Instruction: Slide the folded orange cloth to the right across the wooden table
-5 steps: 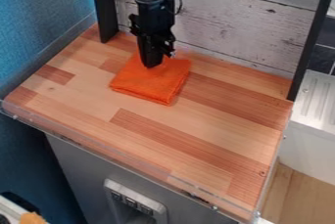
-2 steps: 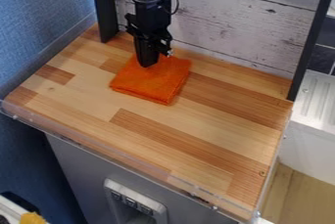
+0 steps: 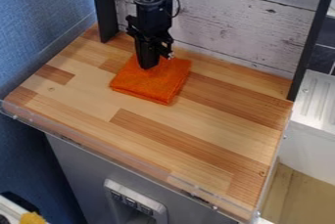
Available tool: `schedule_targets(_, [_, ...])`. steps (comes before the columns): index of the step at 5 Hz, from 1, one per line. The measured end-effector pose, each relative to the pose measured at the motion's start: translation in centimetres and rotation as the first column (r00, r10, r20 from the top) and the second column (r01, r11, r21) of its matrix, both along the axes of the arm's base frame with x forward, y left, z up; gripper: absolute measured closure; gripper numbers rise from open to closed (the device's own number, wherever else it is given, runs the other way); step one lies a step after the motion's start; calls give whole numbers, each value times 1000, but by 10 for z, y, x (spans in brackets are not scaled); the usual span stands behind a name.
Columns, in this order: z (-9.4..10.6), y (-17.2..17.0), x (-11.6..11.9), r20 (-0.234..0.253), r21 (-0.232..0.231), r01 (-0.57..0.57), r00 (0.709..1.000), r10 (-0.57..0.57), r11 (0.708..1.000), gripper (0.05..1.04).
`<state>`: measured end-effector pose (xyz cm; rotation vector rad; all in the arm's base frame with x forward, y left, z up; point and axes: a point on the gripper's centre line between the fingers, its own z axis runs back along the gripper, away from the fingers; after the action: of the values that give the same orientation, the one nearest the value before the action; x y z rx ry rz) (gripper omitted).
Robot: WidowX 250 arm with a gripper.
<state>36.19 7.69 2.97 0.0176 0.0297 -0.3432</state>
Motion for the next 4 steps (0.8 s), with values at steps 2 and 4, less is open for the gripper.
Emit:
schedule_targets(2, [-3, 1, 3, 31, 7, 10, 999, -10, 1000, 1019])
schedule_targets(4, [-16, -2, 8, 38, -8, -4, 999, 4, 1000, 1019])
